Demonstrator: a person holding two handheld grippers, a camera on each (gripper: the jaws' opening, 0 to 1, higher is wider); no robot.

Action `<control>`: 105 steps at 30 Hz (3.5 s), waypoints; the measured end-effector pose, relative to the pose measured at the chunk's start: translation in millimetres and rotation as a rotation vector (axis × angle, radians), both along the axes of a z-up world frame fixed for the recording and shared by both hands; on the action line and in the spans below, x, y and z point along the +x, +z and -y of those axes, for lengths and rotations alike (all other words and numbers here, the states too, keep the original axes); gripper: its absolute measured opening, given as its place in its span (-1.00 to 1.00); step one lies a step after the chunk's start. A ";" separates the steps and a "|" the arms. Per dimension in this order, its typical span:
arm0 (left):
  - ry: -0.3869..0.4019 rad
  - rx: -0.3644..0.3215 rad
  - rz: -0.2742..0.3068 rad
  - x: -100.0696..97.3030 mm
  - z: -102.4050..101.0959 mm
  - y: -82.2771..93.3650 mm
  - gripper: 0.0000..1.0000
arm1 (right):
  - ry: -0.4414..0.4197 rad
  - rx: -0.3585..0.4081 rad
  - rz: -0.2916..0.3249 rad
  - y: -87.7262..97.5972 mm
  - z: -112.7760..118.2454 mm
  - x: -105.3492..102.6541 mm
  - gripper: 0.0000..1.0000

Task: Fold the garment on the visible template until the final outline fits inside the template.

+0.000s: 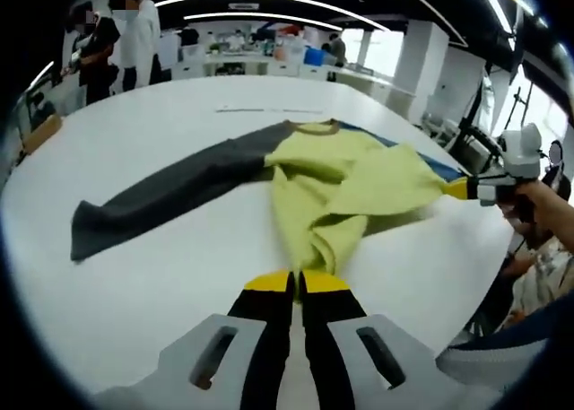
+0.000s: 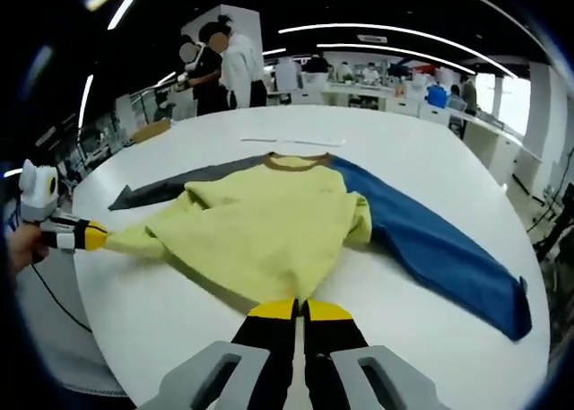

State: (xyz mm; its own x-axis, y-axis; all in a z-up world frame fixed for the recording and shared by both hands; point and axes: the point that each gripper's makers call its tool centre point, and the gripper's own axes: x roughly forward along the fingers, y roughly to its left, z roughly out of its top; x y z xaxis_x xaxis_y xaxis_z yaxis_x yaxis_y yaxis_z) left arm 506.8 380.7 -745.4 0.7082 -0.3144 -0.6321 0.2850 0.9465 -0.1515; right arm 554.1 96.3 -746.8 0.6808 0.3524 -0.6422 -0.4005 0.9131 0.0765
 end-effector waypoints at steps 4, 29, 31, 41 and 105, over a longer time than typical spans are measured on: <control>-0.009 0.005 0.012 -8.2 -0.3 4.4 -0.99 | 0.023 -0.001 -0.004 3.7 2.4 -13.1 -1.00; -0.014 0.030 -0.059 -50.8 -1.3 -0.4 -0.99 | 0.051 -0.032 -0.083 -2.3 21.5 -81.1 -1.00; -0.019 0.037 -0.069 -53.5 -2.6 -2.5 -0.99 | 0.054 -0.039 -0.097 -4.7 22.4 -87.4 -1.00; -0.041 0.130 -0.114 -61.4 -14.8 -16.2 -0.99 | 0.062 -0.097 -0.152 -17.1 33.2 -115.1 -1.00; -0.191 0.028 0.169 -35.7 2.0 26.5 0.77 | -0.055 0.012 -0.012 17.3 123.3 -58.4 0.48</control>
State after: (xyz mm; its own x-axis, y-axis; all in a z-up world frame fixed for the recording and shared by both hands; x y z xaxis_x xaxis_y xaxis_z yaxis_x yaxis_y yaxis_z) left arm 471.1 378.7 -718.9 0.7343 -0.4364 -0.5199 0.4777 0.8764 -0.0609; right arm 495.7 -27.0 -729.5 0.6917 0.3227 -0.6460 -0.3490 0.9326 0.0921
